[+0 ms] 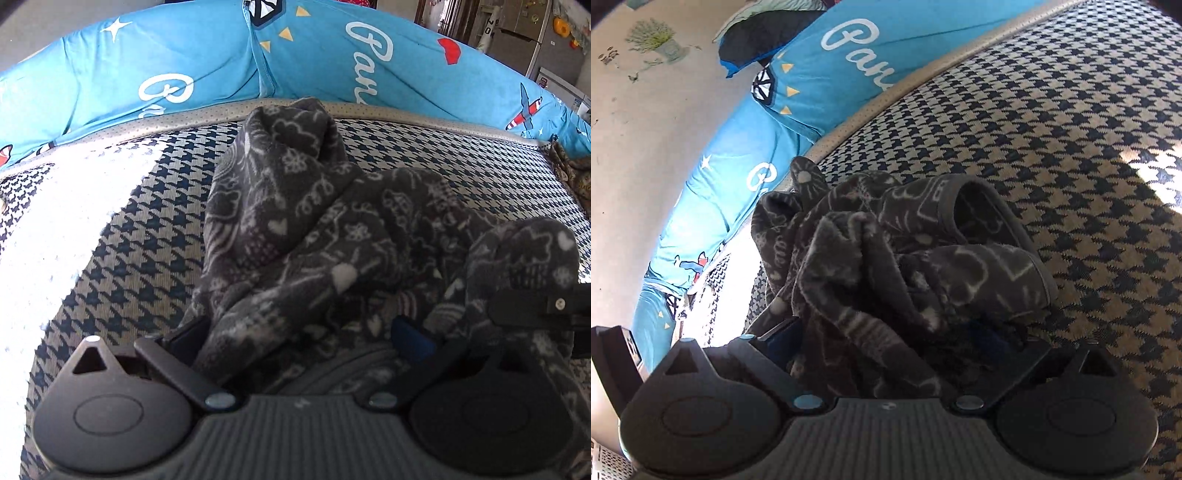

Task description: Fold clothes

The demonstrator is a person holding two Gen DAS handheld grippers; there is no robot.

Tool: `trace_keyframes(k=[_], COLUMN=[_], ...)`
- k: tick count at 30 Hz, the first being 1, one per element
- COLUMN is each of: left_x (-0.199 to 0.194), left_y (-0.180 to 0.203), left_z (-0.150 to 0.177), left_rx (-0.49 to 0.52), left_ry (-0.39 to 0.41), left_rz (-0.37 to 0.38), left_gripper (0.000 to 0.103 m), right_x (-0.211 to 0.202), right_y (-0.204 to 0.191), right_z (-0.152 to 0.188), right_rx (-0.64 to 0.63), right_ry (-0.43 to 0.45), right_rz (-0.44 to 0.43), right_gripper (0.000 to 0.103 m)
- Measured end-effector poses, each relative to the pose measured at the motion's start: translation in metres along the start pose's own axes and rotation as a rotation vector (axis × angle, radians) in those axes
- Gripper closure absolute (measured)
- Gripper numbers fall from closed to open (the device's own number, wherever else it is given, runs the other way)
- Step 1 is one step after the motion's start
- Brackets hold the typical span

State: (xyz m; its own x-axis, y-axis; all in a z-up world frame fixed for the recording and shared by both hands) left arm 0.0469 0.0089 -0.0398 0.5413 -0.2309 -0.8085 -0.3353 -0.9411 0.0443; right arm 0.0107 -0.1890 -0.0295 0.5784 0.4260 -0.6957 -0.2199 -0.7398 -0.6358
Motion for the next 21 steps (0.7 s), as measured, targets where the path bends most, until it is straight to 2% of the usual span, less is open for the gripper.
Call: trace_keyframes(k=[4, 6, 10, 13, 14, 16, 18, 21], left_x=[0.001, 0.002, 0.003, 0.004, 0.004, 0.005, 0.006, 0.008], left_y=[0.003, 0.003, 0.006, 0.008, 0.009, 0.011, 0.012, 0.013], left_z=[0.000, -0.001, -0.001, -0.001, -0.002, -0.005, -0.010, -0.017], left_rx=[0.018, 0.015, 0.016, 0.006, -0.002, -0.019, -0.042, -0.093], left_ry=[0.007, 0.008, 0.013, 0.021, 0.025, 0.034, 0.046, 0.063], left_rz=[-0.008, -0.005, -0.017, -0.029, -0.031, -0.033, -0.036, -0.047], left_gripper=[0.000, 0.000, 0.000, 0.000, 0.000, 0.000, 0.000, 0.000], right_x=[0.018, 0.024, 0.033, 0.036, 0.037, 0.038, 0.039, 0.036], right_y=[0.002, -0.001, -0.007, -0.015, -0.016, -0.020, -0.024, -0.037], right_z=[-0.004, -0.008, -0.016, -0.022, -0.024, -0.029, -0.035, -0.044], right_rx=[0.000, -0.020, -0.085, -0.173, -0.185, -0.210, -0.236, -0.260], right_ry=[-0.029, -0.020, 0.013, 0.057, 0.067, 0.086, 0.101, 0.124], right_rz=[0.026, 0.029, 0.046, 0.075, 0.076, 0.078, 0.061, 0.008], right_gripper=[0.002, 0.000, 0.002, 0.021, 0.030, 0.040, 0.057, 0.067])
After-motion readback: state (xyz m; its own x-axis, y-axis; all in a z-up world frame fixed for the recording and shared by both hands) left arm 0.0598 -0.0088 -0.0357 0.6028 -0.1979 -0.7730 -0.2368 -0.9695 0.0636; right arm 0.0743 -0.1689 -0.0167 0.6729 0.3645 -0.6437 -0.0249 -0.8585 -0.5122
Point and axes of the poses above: each gripper's, at about its wrist camera, not at the fingertips, and x roughly the way its jaws point, y to its right, z to its underside, the point moved 7 cm from there along x, roughly the way its jaws point, and after that the axes turned 5 degrees about x, right-handed, at the moved point
